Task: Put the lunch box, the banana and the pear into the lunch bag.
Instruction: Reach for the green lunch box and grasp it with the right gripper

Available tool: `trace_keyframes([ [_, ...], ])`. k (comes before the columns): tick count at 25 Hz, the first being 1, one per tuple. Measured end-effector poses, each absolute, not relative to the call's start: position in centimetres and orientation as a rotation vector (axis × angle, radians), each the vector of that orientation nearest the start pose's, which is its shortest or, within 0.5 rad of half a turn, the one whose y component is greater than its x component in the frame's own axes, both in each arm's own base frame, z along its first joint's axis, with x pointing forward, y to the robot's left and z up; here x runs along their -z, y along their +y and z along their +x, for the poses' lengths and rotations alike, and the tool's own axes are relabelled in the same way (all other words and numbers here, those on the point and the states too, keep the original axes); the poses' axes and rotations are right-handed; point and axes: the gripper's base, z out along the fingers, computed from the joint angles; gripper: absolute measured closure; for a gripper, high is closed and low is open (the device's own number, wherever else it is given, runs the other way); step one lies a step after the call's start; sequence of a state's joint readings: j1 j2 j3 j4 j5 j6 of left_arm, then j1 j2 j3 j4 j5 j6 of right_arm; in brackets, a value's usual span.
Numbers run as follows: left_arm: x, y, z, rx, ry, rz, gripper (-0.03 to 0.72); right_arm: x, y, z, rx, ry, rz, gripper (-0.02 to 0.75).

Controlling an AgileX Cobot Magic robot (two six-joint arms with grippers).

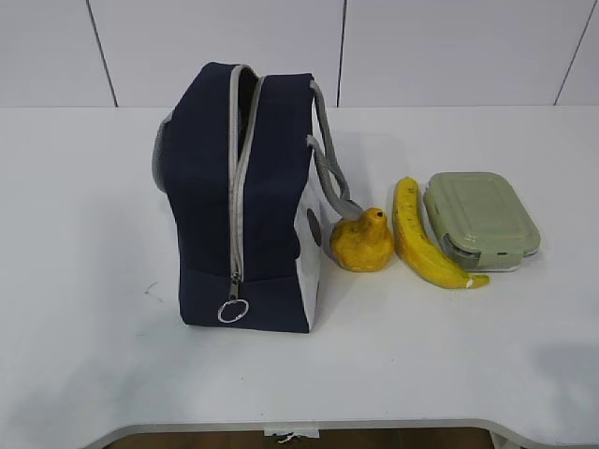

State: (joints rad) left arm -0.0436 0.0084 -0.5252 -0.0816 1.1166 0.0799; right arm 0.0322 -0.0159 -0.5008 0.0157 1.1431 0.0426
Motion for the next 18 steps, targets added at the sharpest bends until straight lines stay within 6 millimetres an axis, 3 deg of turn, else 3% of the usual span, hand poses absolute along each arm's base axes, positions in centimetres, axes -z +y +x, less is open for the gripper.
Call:
trace_keyframes([
  [15,-28.0,-0.63,-0.93,0.077,2.077,0.134,0.353,-27.08,0.09,-1.11,-0.064,2.111,0.009,0.297],
  [18,-28.0,-0.63,-0.93,0.077,2.077,0.134,0.37,-27.15,0.12,-0.28,-0.062,2.161,0.01,0.297],
])
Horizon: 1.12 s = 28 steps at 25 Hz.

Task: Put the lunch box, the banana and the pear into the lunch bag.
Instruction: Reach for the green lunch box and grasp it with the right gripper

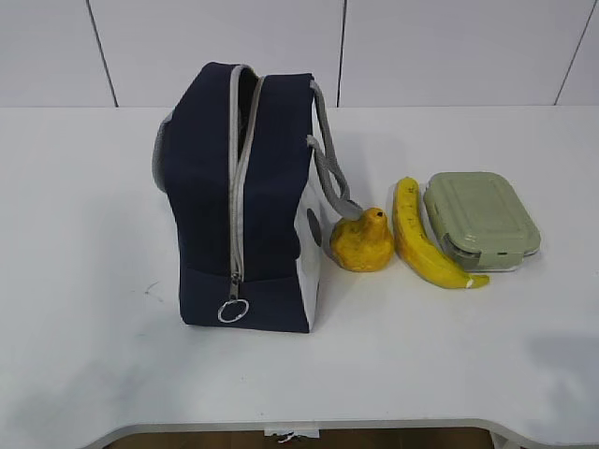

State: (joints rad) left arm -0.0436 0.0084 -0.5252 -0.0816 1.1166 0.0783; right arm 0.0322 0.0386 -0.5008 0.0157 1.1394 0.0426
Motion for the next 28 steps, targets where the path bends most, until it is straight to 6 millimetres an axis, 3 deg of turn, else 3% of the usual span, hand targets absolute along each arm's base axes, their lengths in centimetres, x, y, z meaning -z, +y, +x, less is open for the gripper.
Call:
trace_keyframes([
  [7,-28.0,-0.6,-0.9,0.077,2.077,0.134,0.405,-29.3,0.2,3.0,-0.062,2.252,0.024,0.297],
  [11,-28.0,-0.1,-0.9,-0.006,2.079,0.128,0.421,-30.1,0.2,5.5,-0.043,2.34,0.026,0.298],
  [19,-28.0,0.0,-0.9,-0.012,2.079,0.128,0.433,-29.5,0.4,12.1,-0.041,2.537,0.05,0.298],
  [28,-28.0,-0.1,-0.9,-0.002,2.079,0.128,0.443,-30.0,0.6,17.6,-0.055,2.595,0.113,0.299],
])
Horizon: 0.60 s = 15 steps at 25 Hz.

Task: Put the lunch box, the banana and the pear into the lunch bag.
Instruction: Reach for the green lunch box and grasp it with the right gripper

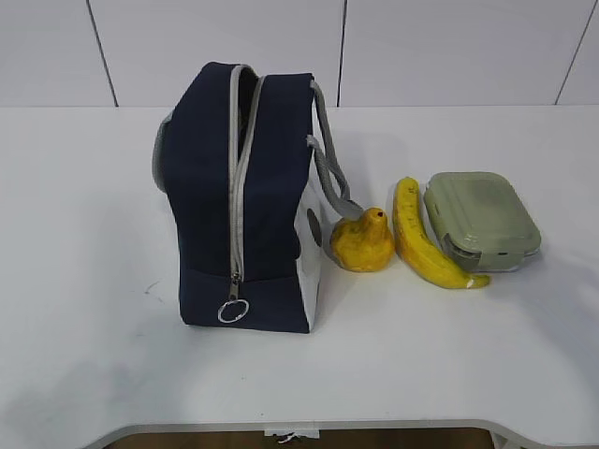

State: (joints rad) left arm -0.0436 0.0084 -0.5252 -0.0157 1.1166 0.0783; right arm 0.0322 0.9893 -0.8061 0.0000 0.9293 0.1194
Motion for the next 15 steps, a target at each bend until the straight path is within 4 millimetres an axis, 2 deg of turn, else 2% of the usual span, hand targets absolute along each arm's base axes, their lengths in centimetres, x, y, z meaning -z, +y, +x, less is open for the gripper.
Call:
trace_keyframes([
  [5,-28.0,-0.1,-0.9,0.0,2.079,0.128,0.445,-30.3,0.4,20.8,-0.06,2.621,0.156,0.298],
  [9,-28.0,-0.1,-0.9,0.0,2.079,0.128,0.445,-30.7,-0.7,22.9,-0.135,2.618,0.264,0.298],
  [15,-28.0,-0.1,-0.9,0.0,2.079,0.128,0.445,-31.4,-3.9,25.1,-0.334,2.586,0.329,0.298],
])
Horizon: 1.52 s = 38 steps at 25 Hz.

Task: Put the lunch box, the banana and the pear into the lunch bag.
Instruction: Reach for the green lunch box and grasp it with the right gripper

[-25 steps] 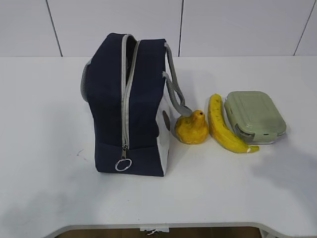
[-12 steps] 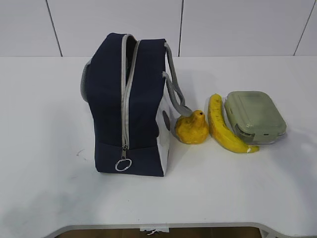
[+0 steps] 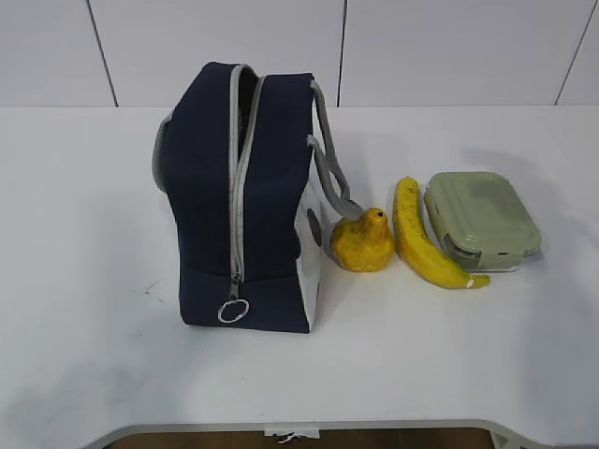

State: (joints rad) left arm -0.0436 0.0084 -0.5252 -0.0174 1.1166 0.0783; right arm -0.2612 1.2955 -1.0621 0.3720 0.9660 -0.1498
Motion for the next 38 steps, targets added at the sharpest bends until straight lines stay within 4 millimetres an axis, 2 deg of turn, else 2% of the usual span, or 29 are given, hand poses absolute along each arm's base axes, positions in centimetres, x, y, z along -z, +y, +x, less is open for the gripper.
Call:
trace_keyframes([
  [7,-28.0,-0.1,-0.9,0.0,2.079,0.128,0.445,-29.5,-7.6,26.5,-0.637,2.563,0.32,0.298],
  [10,-28.0,-0.1,-0.9,0.0,2.079,0.128,0.445,-27.8,-8.9,27.6,-0.862,2.509,0.279,0.298],
  [13,-28.0,-0.1,-0.9,0.0,2.079,0.128,0.445,-25.4,-10.0,29.0,-0.978,2.465,0.282,0.298],
  [18,-28.0,-0.1,-0.9,0.0,2.079,0.128,0.445,-21.4,-10.8,30.8,-1.07,2.47,0.252,0.299],
  [21,-28.0,-0.1,-0.9,0.0,2.079,0.128,0.445,-20.0,-11.5,31.8,-1.086,2.478,0.239,0.299],
  [28,-28.0,-0.1,-0.9,0.0,2.079,0.128,0.445,-19.4,-13.0,34.7,-1.104,2.406,0.261,0.299],
  [38,-28.0,-0.1,-0.9,0.0,2.079,0.128,0.445,-19.6,-13.1,35.1,-1.103,2.388,0.262,0.296],
])
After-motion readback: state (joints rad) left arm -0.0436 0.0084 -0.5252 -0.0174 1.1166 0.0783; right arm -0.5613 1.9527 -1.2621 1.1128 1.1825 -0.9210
